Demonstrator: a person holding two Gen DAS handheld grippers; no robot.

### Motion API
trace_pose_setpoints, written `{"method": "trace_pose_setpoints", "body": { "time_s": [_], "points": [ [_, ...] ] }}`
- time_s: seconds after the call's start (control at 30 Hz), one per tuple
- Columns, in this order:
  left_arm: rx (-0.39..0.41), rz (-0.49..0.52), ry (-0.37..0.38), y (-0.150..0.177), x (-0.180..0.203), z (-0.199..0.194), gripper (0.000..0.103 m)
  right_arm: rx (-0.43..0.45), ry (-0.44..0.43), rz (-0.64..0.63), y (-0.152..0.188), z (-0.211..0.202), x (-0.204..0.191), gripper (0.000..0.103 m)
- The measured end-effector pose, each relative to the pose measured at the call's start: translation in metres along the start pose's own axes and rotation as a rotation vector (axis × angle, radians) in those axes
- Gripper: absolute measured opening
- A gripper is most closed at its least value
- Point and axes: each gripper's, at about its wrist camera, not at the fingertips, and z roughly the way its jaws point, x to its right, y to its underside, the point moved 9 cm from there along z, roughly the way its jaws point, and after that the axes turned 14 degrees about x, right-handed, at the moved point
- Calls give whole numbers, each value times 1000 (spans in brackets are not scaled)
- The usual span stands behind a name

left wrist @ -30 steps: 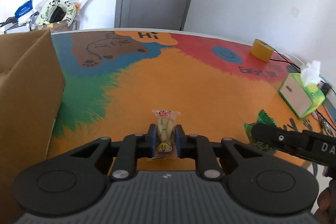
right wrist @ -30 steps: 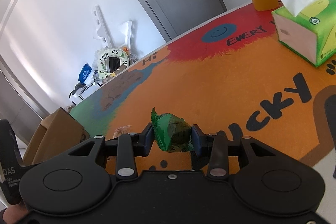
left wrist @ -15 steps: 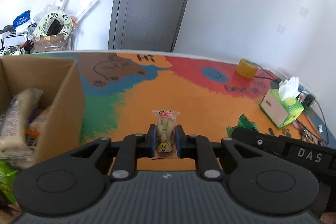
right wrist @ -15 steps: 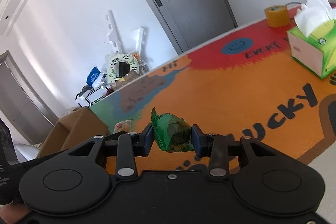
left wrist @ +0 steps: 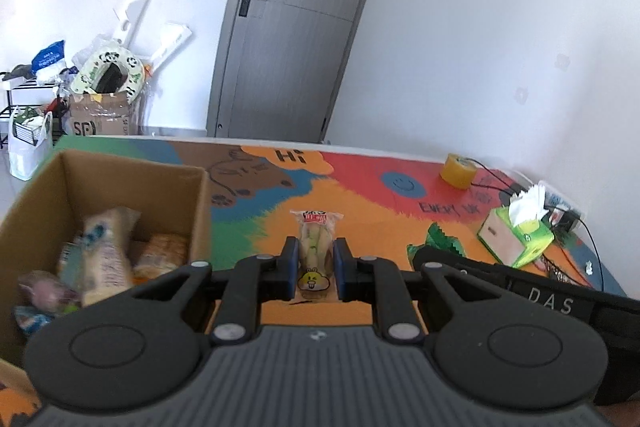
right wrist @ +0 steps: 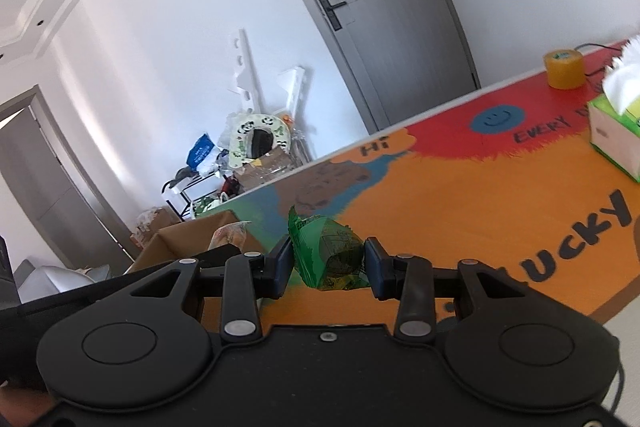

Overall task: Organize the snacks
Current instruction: 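Carry both held snacks into the cardboard box and open both tools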

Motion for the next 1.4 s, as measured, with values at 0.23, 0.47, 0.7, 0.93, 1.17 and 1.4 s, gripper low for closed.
{"method": "trace_pose_setpoints", "body": {
  "time_s": [0.23,0.47,0.7,0.93,1.17,1.4],
  "points": [
    [35,-21,-21,-12,-26,-19,17,2,-36,-29,1,3,-31,38],
    [55,-56,-52,-18,-56,-34,17,-10,-71,-55,5,11,-58,38],
    [64,-96,-81,-19,-90,-47,17,-28,-106,-88,9,20,-90,38],
    [47,-132,-109,-16,-121,-47,17,-57,-128,-112,22,30,-113,38],
    [35,-172,-133,-10,-147,-42,17,-88,-144,-139,32,46,-131,38],
    [39,-189,-155,-12,-165,-36,18,-109,-160,-161,40,51,-147,38]
  ]
}}
